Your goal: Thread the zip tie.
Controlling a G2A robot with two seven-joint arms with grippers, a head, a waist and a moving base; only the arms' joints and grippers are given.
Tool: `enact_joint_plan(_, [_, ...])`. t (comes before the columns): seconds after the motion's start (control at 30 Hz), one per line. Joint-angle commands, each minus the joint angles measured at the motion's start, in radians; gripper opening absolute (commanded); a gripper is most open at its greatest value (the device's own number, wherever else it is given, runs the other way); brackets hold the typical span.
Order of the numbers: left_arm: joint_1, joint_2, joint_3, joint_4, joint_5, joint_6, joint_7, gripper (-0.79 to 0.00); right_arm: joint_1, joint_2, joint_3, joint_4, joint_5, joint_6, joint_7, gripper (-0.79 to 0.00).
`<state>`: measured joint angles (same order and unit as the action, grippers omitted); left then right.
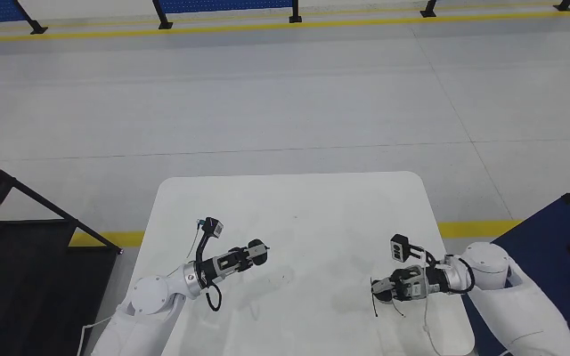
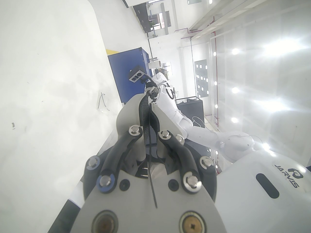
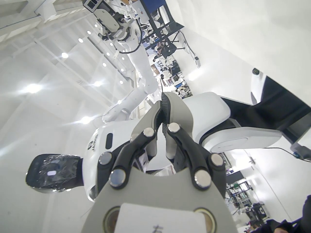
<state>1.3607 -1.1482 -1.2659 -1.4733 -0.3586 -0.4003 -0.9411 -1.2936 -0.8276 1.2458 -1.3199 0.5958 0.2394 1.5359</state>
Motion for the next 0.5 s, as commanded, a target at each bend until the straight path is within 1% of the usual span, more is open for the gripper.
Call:
enact_joint_plan(0.0, [0.0,0.0,0.0,0.0,0.0,0.0,0.0,-0.785,0.015,0.01,-0.035,0.008,0.065,0.027,0.0,-0.785])
enact_joint_plan(0.07, [0.0,0.0,0.0,0.0,0.0,0.0,0.0,-0.785,0.027,0.02,-0.075,0.016,0.144,0.045,0.0,-0.785])
enact_joint_plan(0.27, [0.0,0.0,0.0,0.0,0.0,0.0,0.0,-0.785,0.071,0.057,-0.22,0.039,0.354,0.045,0.0,-0.785])
enact_joint_plan(0.47, [0.0,0.0,0.0,0.0,0.0,0.0,0.0,-0.785,0.123,0.091,-0.343,0.074,0.455,0.045,0.0,-0.785])
